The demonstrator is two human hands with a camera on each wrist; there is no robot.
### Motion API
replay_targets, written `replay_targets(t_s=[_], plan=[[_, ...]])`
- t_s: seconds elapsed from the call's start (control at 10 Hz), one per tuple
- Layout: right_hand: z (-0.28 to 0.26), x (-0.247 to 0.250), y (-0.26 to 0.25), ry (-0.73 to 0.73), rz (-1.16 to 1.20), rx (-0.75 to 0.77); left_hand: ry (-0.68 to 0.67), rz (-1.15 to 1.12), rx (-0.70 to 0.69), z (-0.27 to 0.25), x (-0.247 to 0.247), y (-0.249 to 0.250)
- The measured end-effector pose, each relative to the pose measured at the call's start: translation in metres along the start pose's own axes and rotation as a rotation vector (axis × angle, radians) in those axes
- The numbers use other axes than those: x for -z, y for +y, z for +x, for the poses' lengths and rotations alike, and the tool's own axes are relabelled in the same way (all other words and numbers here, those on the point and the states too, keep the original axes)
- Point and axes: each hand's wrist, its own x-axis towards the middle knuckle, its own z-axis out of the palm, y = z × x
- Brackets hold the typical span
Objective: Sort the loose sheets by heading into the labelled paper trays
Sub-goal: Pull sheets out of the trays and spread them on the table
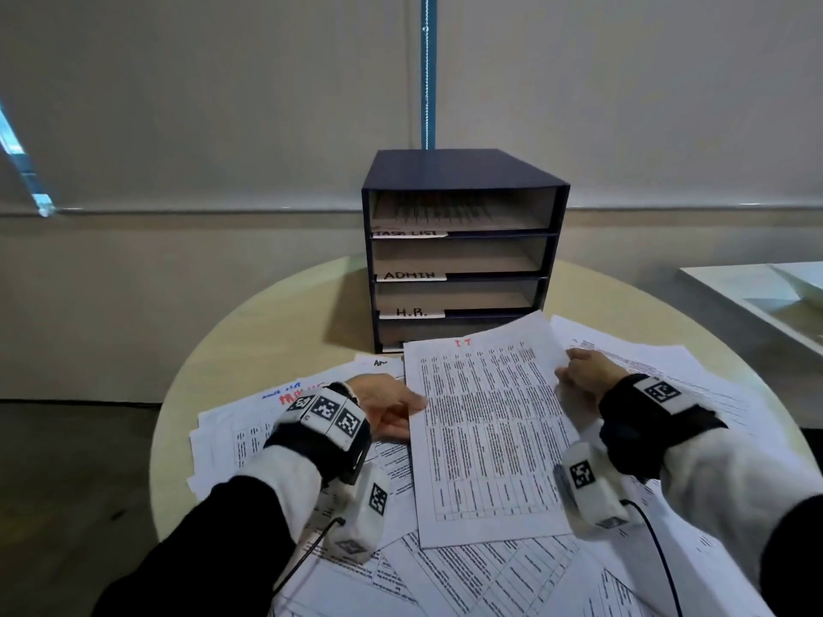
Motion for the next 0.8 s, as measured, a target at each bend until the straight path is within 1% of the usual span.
replay_targets(t_s=[0.1,0.2,0.3,0.4,0.5,0.6,0.7,0.8], plan=[[0.018,-0.005,0.006,-0.062,-0.034,-0.041,0.075,-0.013,-0.035,0.016,0.002,0.005],[0.015,-0.009,0.002,-0.14,0.037,-0.081,0.137,-0.15,-0.069,0.037,0.008,0.007],[0.009,-0.007,-0.003,-0.215,0.117,-0.129,0.187,-0.193,-0.114,0.049,0.009,0.012],[0.0,0.0,-0.001,-0.319,0.165,-0.151,0.223,-0.153,-0.089,0.056,0.015,0.018],[-0.003,0.003,0.002,-0.414,0.157,-0.146,0.303,-0.181,-0.071,0.071,0.029,0.02],[-0.002,0.0,-0.003,-0.472,0.173,-0.164,0.327,-0.219,-0.134,0.061,0.028,0.023],[-0.003,-0.002,-0.009,-0.505,0.241,-0.209,0.333,-0.217,-0.181,0.068,0.028,0.032],[-0.008,0.008,-0.008,-0.645,0.242,-0.238,0.321,-0.322,-0.196,0.071,0.023,0.044]])
